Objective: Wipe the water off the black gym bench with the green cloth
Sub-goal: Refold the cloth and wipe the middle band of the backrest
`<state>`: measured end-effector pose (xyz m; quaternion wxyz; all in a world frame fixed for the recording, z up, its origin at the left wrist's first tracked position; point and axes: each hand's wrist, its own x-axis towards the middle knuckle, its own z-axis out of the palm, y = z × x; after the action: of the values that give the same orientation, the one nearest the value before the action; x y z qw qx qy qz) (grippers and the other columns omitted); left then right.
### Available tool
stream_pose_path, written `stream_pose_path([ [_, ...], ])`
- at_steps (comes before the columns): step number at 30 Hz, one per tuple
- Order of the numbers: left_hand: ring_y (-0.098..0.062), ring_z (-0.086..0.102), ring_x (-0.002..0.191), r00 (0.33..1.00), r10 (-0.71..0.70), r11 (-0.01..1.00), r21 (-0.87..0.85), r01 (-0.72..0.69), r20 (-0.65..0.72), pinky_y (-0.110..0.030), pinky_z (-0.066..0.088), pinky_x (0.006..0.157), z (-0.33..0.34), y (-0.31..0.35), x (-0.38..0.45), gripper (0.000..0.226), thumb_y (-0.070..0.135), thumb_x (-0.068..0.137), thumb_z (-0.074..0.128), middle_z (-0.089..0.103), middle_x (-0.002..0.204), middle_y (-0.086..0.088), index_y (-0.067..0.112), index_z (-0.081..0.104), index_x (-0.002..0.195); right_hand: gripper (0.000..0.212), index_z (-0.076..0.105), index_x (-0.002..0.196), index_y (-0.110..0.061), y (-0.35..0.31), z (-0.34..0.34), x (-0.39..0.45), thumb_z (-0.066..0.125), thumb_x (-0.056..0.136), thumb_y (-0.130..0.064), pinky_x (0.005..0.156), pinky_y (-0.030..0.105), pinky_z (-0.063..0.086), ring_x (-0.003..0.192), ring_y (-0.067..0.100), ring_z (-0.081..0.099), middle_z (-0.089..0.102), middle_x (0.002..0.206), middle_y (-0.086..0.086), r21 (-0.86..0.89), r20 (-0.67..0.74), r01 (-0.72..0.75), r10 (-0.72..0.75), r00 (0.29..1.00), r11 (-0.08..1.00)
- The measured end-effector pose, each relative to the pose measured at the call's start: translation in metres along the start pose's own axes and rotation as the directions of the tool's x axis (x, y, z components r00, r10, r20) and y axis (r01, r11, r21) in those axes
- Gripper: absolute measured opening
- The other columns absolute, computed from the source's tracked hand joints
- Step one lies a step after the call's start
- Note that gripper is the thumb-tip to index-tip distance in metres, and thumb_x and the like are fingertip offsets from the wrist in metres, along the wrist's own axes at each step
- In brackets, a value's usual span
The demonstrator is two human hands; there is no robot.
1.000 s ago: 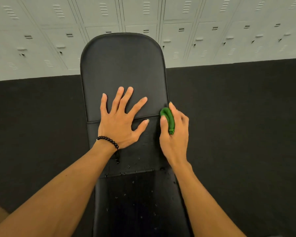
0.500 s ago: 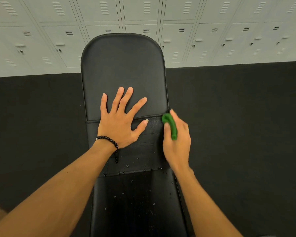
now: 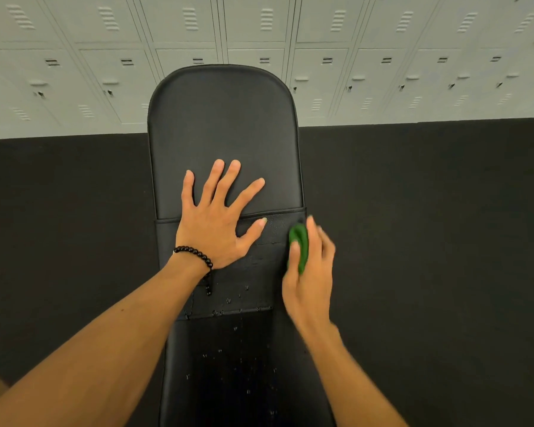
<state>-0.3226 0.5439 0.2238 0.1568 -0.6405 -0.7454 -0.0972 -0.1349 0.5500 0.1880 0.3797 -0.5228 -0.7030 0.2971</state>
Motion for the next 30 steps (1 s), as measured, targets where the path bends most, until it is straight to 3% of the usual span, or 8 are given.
stream_pose_path([
  [6,-0.026,0.005,0.152,1.0,0.004,1.0,-0.01,-0.004,-0.008,-0.064,0.007,0.115,0.003,-0.001,0.001,0.066,0.066,0.093,0.032,0.012,0.164,-0.005,0.041,0.023,0.153,0.05,0.034,0.152,-0.029,-0.013,0.011,0.02,0.043,0.103,-0.031,0.107,0.041,0.044,0.137,0.023,0.039,0.034,0.152,0.008,-0.085,-0.047,0.062,-0.066,0.997,0.994],
  [13,-0.026,0.003,0.152,1.0,-0.002,1.0,-0.027,0.003,0.017,-0.064,0.004,0.116,0.003,-0.002,0.001,0.064,0.063,0.095,0.029,0.012,0.165,-0.004,0.041,0.02,0.154,0.072,0.049,0.145,-0.022,0.034,-0.002,-0.065,0.075,0.082,0.001,0.11,0.061,0.038,0.151,0.037,0.014,0.02,0.162,0.01,-0.258,0.143,0.263,-0.233,0.962,0.929],
  [16,-0.025,0.004,0.152,0.999,-0.003,0.998,-0.055,0.005,0.035,-0.063,0.002,0.117,0.001,-0.003,0.001,0.061,0.062,0.096,0.025,0.013,0.164,-0.004,0.042,0.02,0.153,0.066,0.052,0.143,-0.023,0.009,0.003,-0.014,0.071,0.085,0.001,0.115,0.053,0.031,0.148,0.037,0.021,0.025,0.16,0.011,-0.244,0.091,0.257,-0.242,0.966,0.935],
  [20,-0.021,0.002,0.152,0.997,0.0,0.976,-0.217,0.017,0.079,-0.06,-0.002,0.118,-0.008,-0.005,0.003,0.057,0.058,0.097,0.027,0.014,0.164,0.0,0.043,0.024,0.152,0.067,0.049,0.144,-0.029,-0.022,0.006,0.033,0.069,0.084,-0.006,0.096,0.056,0.044,0.132,0.038,0.037,0.037,0.149,0.016,-0.363,0.037,0.232,-0.235,0.971,0.903],
  [23,-0.015,0.019,0.15,0.99,-0.14,0.808,-0.581,0.095,-0.032,-0.05,0.005,0.121,-0.026,-0.016,-0.006,0.051,0.043,0.098,0.04,0.03,0.159,0.002,0.034,0.037,0.148,0.062,0.046,0.146,-0.03,-0.013,0.001,0.031,0.067,0.089,-0.016,0.085,0.052,0.044,0.12,0.035,0.04,0.043,0.142,0.013,-0.432,0.022,0.273,-0.293,0.956,0.86],
  [26,-0.011,0.049,0.13,0.821,-0.549,0.53,-0.825,0.196,-0.158,-0.037,0.034,0.113,-0.033,-0.05,-0.032,0.038,0.023,0.098,0.049,0.056,0.136,-0.001,0.019,0.055,0.135,0.046,0.051,0.137,-0.022,-0.016,0.015,0.027,0.064,0.094,-0.025,0.079,0.049,0.04,0.106,0.031,0.039,0.051,0.128,0.01,-0.379,-0.127,0.18,-0.244,0.961,0.908],
  [28,-0.005,0.059,0.11,0.678,-0.734,0.251,-0.912,0.324,0.039,-0.027,0.046,0.097,-0.031,-0.071,-0.05,0.03,0.02,0.099,0.051,0.065,0.119,0.0,0.02,0.058,0.128,0.037,0.059,0.13,-0.021,-0.032,0.038,0.022,0.065,0.094,-0.025,0.076,0.047,0.038,0.101,0.028,0.036,0.052,0.122,0.011,-0.358,-0.211,0.145,-0.231,0.95,0.923],
  [30,-0.004,0.064,0.1,0.619,-0.732,0.046,-0.886,0.462,0.284,-0.03,0.049,0.092,-0.026,-0.083,-0.062,0.024,0.028,0.1,0.052,0.068,0.109,0.004,0.029,0.058,0.123,0.039,0.062,0.13,-0.025,-0.055,0.067,0.009,0.065,0.091,-0.022,0.074,0.043,0.034,0.099,0.028,0.035,0.052,0.12,0.012,-0.377,-0.171,0.233,-0.315,0.934,0.896],
])
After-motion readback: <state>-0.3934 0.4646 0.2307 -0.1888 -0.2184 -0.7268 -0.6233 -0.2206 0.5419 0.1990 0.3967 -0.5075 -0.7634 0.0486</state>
